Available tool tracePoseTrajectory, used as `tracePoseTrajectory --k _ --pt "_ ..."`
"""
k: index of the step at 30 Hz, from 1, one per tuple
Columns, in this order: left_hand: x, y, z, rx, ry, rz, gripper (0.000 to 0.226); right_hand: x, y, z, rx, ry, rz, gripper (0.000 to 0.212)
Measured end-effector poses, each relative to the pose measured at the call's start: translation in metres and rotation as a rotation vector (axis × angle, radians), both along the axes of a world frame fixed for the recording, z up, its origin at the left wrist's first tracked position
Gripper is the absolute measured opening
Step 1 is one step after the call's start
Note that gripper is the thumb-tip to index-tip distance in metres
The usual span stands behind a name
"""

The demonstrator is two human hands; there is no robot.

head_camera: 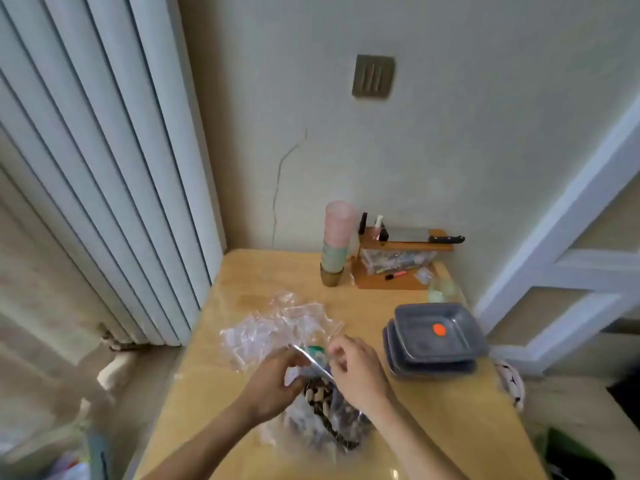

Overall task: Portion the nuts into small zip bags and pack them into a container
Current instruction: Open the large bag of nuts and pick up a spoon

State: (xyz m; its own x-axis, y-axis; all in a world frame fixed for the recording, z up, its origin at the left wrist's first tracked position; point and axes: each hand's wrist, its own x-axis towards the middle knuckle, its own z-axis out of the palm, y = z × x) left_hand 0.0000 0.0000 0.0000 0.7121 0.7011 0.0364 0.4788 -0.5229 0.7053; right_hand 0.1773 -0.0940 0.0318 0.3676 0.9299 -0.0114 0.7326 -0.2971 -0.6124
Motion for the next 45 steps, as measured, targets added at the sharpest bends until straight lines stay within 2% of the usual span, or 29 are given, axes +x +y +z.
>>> tracePoseTrajectory --k 7,11,15,19,22,27,31,33,37,39,42,45 --pt "0.004 -0.011 -0.128 0.228 -0.113 0.085 0.026 -0.012 0.026 -0.141 0.184 -0.319 -0.012 0.021" --pt "0.005 -0.009 -0.161 0.342 -0.217 0.093 0.022 -0.007 0.033 -0.174 0.281 -0.438 -0.008 0.029" --pt "0.004 -0.011 -0.176 0.457 -0.263 0.096 0.023 -0.005 0.033 -0.18 0.366 -0.422 -0.012 0.011" --pt "0.003 -0.009 -0.179 0.488 -0.269 0.103 0.023 -0.008 0.031 -0.179 0.396 -0.407 -0.039 0.01" --pt "0.002 -0.009 -0.178 0.507 -0.256 0.122 0.023 -0.007 0.03 -0.174 0.343 -0.378 -0.008 0.008" --pt "-0.001 -0.006 -0.175 0.575 -0.137 0.188 0.033 0.001 0.027 -0.157 0.251 -0.255 0.043 0.022" --pt "-0.009 -0.011 -0.174 0.666 0.012 0.345 0.04 0.006 0.015 -0.156 0.273 -0.366 0.016 0.03" --pt "-0.011 -0.017 -0.173 0.698 0.024 0.382 0.038 0.004 0.005 -0.158 0.34 -0.446 -0.037 0.031" --pt "-0.008 -0.017 -0.156 0.617 -0.222 0.445 0.03 -0.004 -0.005 -0.176 0.437 -0.499 -0.058 0.023" --pt "-0.004 -0.003 -0.146 0.6 -0.27 0.538 0.022 -0.006 -0.005 -0.183 0.436 -0.485 -0.053 0.019" --pt "0.001 0.028 -0.138 0.513 -0.2 0.623 0.036 -0.005 -0.001 -0.186 0.438 -0.457 -0.071 0.018" --pt "-0.001 0.058 -0.133 0.387 -0.008 0.699 0.059 -0.005 0.001 -0.187 0.456 -0.449 -0.068 0.017"
